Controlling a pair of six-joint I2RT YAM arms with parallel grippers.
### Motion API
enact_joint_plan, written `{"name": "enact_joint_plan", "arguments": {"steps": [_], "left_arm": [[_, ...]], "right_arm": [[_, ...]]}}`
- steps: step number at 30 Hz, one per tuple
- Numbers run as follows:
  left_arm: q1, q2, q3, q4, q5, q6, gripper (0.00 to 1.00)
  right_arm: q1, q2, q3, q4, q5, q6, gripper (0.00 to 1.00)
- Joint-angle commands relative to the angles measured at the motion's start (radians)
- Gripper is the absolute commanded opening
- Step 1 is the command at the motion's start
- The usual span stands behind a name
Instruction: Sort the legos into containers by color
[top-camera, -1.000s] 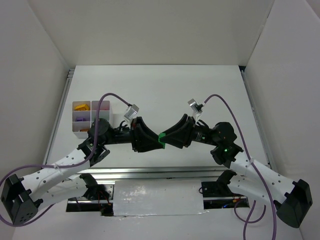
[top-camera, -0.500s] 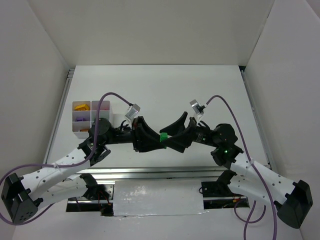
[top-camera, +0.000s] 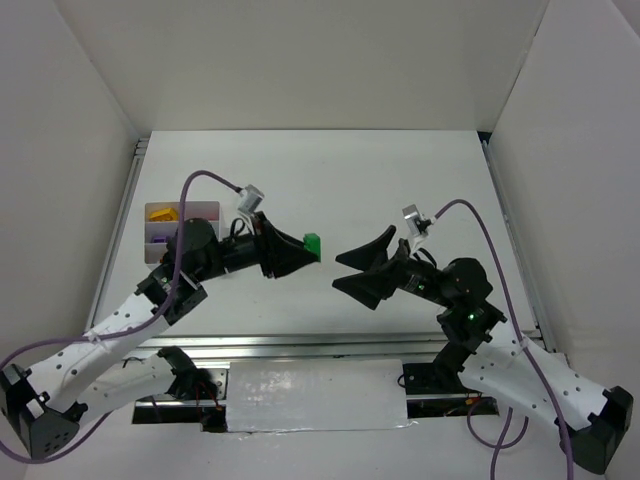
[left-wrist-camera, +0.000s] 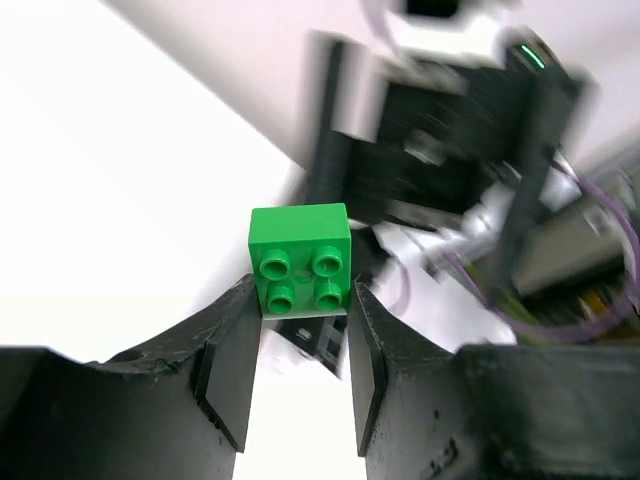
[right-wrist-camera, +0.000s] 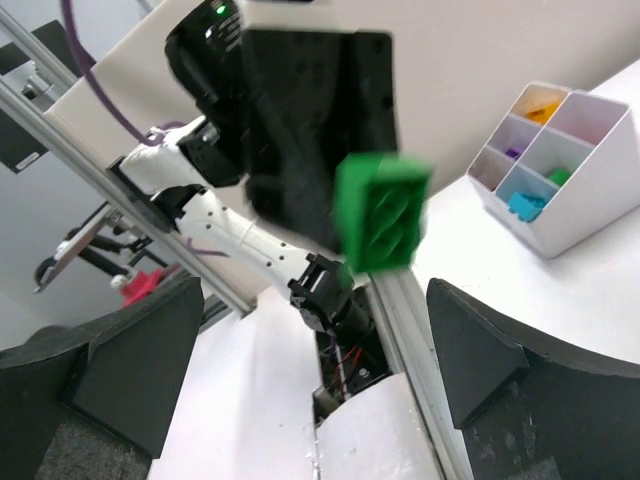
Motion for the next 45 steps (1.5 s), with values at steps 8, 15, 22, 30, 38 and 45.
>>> {"name": "enact_joint_plan", "arguments": {"steps": [8, 15, 22, 30, 38, 45], "left_arm": [[0.341, -0.038, 0.195, -0.511, -0.435, -0.056, 0.0], [0.513, 0.039, 0.183, -0.706, -0.779, -0.306, 0.0], [0.579, 0.152, 0.173, -0.669, -0.873, -0.36, 0.0], [0.673, 0.242, 0.126, -0.584, -0.804, -0.377, 0.02], [0.696, 0.295, 0.085, -0.516, -0.778, -0.38, 0.18], [0.719, 0.306, 0.054, -0.485, -0.755, -0.388, 0.4]], "right_arm": [[-0.001, -0.136, 0.055, -0.246, 0.101, -0.134, 1.0], [0.0, -0.153, 0.054, -0.3, 0.109, -0.145, 1.0], [-0.001, -0.169, 0.052, -0.347, 0.106, -0.182, 1.0], [0.0, -0.169, 0.04, -0.355, 0.094, -0.202, 1.0], [0.0, -0.147, 0.043, -0.35, 0.052, -0.217, 1.0], [0.0, -0.147, 0.043, -0.349, 0.048, -0.219, 1.0]]}}
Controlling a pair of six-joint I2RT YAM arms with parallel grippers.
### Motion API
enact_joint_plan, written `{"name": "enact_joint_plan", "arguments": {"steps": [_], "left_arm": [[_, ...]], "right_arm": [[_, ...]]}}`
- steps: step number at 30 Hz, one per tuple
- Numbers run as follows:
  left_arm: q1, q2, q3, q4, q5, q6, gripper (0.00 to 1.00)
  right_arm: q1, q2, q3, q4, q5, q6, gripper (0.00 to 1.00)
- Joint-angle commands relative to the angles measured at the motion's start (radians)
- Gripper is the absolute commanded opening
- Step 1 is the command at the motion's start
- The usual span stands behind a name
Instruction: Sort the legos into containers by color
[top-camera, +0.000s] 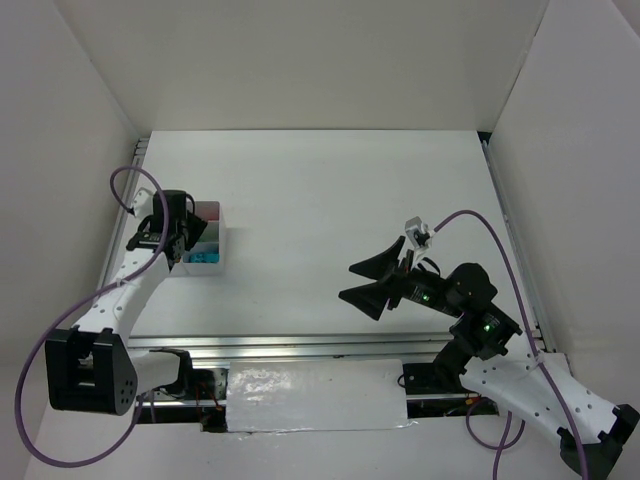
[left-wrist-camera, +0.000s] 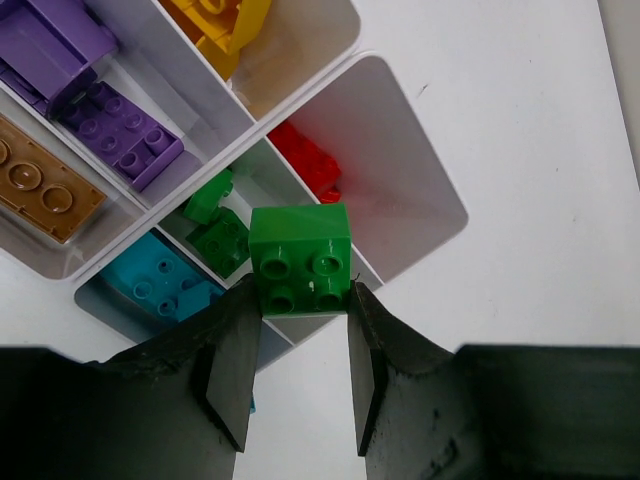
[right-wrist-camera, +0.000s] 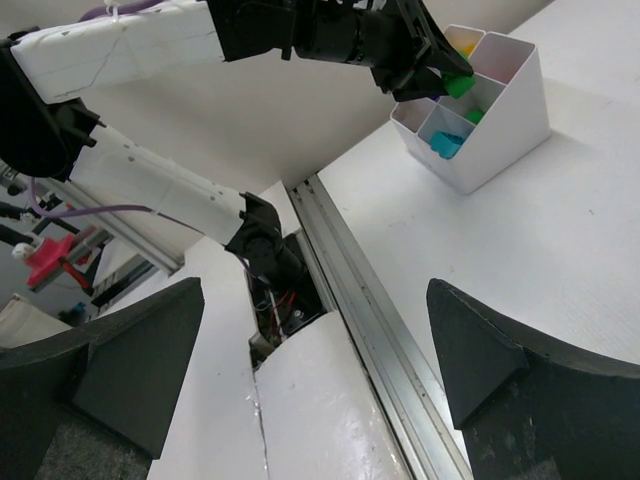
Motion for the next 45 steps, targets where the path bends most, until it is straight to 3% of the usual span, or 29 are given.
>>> {"name": "enact_joint_plan", "arguments": {"steps": [1, 5, 6, 14, 17, 21, 24, 30, 38, 39, 40, 45], "left_arm": [[0.016, 0.007, -0.007, 0.053, 0.019, -0.007, 0.43], [0.028, -0.003, -0.019, 0.072, 0.022, -0.008, 0.69], [0.032, -0.003, -0.021, 0.073, 0.024, -0.01, 0.71], [0.048, -0.036, -0.015, 0.07, 0.076, 0.016, 0.74], [0.048, -0.075, 0.048, 0.017, 0.099, 0.116, 0.78], [0.048, -0.079, 0.236, -0.207, 0.143, 0.309, 0.85], [0.045, -0.131, 0.312, -0.287, 0.139, 0.418, 0.86], [0.04, -0.276, 0.419, -0.48, 0.073, 0.533, 0.87], [0.04, -0.545, 0.399, -0.585, 0.036, 0.648, 0.88], [0.04, -0.57, 0.39, -0.589, 0.045, 0.654, 0.97], [0.04, -0.619, 0.367, -0.596, 0.062, 0.665, 0.99], [0.042, -0.785, 0.313, -0.64, 0.055, 0.687, 1.0]], "right_arm": [[-0.001, 0.004, 0.03, 0.014, -0.019, -0.02, 1.0], [0.0, 0.01, 0.034, 0.015, -0.031, -0.024, 1.0], [-0.001, 0.011, 0.033, 0.015, -0.031, -0.024, 1.0], [0.0, 0.014, 0.05, -0.002, -0.004, -0.029, 1.0], [0.0, 0.019, 0.096, -0.077, 0.061, -0.04, 1.0], [0.0, 0.046, 0.261, -0.357, 0.334, -0.041, 1.0], [0.0, 0.089, 0.367, -0.568, 0.537, -0.034, 1.0], [0.0, 0.128, 0.602, -0.825, 0.728, -0.05, 1.0], [0.0, 0.037, 0.731, -0.982, 0.857, -0.086, 1.0], [0.0, 0.027, 0.749, -0.996, 0.865, -0.084, 1.0], [0.0, 0.005, 0.757, -1.011, 0.871, -0.081, 1.0], [-0.001, -0.091, 0.778, -1.109, 0.894, -0.061, 1.0]]}}
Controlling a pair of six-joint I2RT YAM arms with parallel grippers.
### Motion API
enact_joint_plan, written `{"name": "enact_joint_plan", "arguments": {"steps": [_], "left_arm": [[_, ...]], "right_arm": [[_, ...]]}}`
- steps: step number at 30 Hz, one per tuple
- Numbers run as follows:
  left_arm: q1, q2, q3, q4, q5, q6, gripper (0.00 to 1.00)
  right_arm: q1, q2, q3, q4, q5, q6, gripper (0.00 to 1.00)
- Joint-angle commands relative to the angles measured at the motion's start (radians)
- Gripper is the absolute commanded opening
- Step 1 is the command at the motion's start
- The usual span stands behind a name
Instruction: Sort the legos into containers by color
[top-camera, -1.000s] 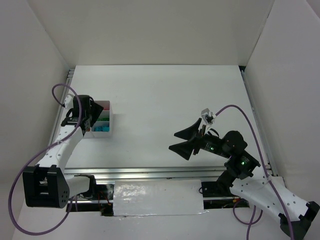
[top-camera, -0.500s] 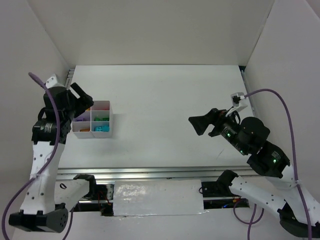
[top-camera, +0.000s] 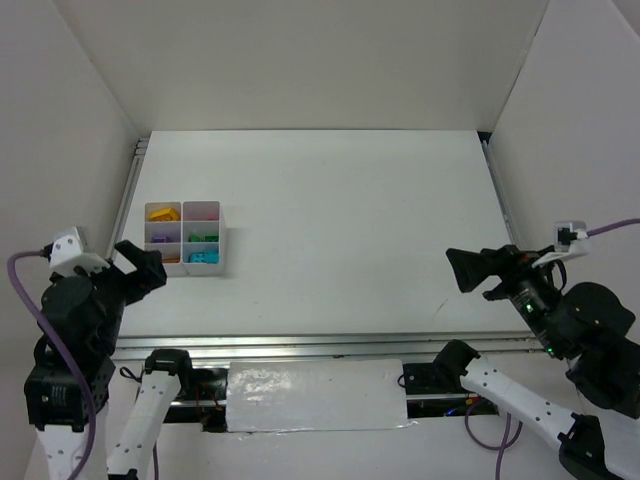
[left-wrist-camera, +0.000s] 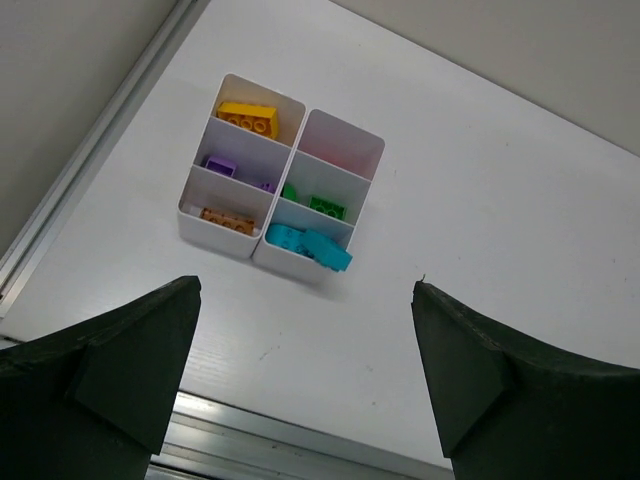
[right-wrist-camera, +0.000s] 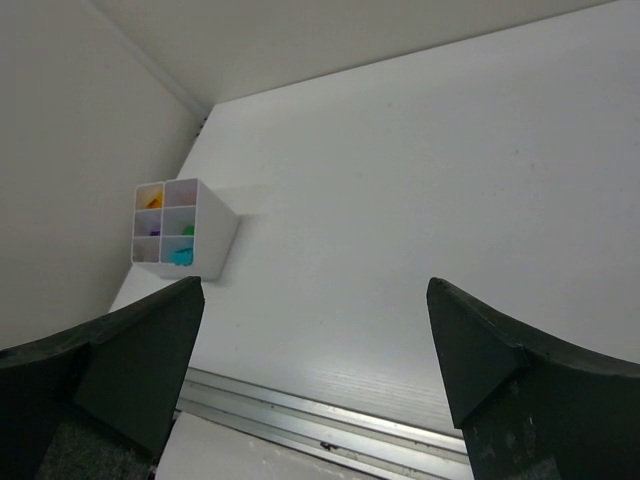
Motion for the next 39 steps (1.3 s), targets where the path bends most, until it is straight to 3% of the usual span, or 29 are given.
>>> {"name": "enact_joint_plan", "arguments": {"steps": [1, 5, 10, 19, 39], "left_arm": [[-0.001, -0.101, -0.021, -0.056, -0.033, 0.035, 1.0], [-0.033, -0.128, 0.013, -0.181, -0.19, -0.073, 1.0], [-0.053, -0.135, 0.062, -0.201, -0.208, -0.084, 0.99], [-0.053, -0.14, 0.131, -0.3, -0.4, -0.218, 0.99], [-0.072, -0.154, 0.074, -0.219, -0.379, -0.166, 0.99]], "right_arm": [[-0.001, -0.056, 0.034, -0.123, 0.048, 0.004, 1.0], [0.001, -0.106, 0.072, -0.189, 0.045, 0.018, 1.0], [0.001, -0.184, 0.107, -0.246, 0.058, 0.035, 1.0], [0.001, -0.221, 0.085, -0.263, 0.048, 0.058, 1.0], [0.001, -0.225, 0.026, -0.197, 0.03, 0.058, 1.0]]}}
